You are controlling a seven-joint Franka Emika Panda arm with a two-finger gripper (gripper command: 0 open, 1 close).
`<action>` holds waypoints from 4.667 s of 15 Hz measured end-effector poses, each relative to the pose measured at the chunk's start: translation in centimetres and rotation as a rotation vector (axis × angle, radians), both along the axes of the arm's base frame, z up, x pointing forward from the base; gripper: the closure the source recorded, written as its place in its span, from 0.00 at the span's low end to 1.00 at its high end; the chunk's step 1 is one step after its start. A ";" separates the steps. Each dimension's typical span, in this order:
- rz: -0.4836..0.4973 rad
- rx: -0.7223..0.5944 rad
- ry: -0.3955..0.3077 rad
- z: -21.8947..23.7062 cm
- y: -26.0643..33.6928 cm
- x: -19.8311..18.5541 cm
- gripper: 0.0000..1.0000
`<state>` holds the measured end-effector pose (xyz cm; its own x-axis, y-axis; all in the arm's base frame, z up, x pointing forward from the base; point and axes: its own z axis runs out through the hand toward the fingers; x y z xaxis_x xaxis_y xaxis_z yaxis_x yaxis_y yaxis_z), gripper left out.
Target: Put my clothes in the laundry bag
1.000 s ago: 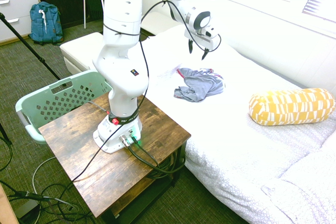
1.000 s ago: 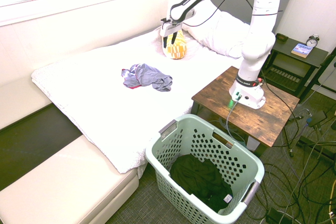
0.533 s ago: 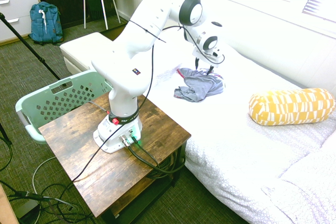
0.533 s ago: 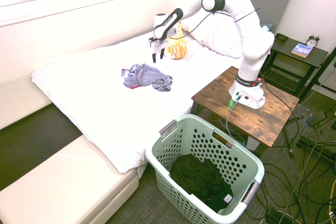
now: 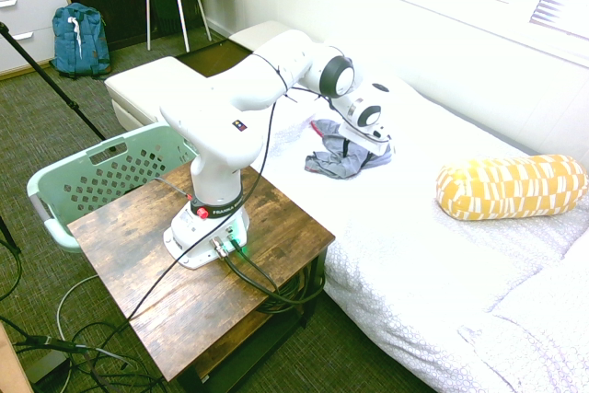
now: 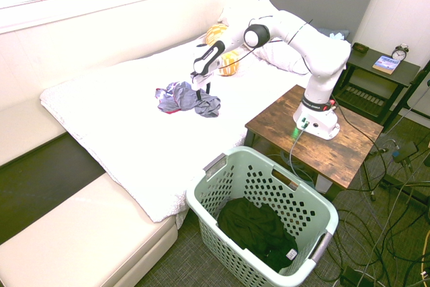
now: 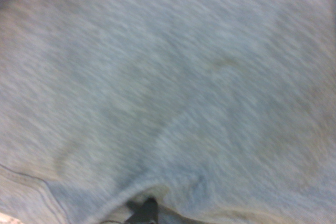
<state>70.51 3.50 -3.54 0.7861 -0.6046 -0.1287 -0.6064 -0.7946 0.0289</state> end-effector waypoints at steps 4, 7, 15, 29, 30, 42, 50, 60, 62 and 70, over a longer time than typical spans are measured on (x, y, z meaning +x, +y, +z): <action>0.012 0.074 0.061 -1.8 3.4 0.9 0.00; 0.012 0.090 0.066 -2.0 4.0 1.3 1.00; -0.002 0.103 0.059 -1.1 3.6 1.8 1.00; -0.019 0.151 0.083 0.2 1.3 2.5 1.00; -0.021 0.160 0.081 0.4 1.5 2.6 1.00; 0.117 0.220 -0.175 35.5 13.0 8.0 1.00; 0.339 0.200 -0.274 53.7 28.7 -3.7 1.00; 0.636 0.082 -0.345 64.6 43.0 -33.5 1.00; 0.692 0.059 -0.341 65.1 43.7 -41.1 1.00; 0.808 -0.046 -0.308 57.5 38.6 -67.0 0.00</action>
<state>3.50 42.08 53.96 0.9730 0.1547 0.1714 0.1571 -0.9876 -0.0009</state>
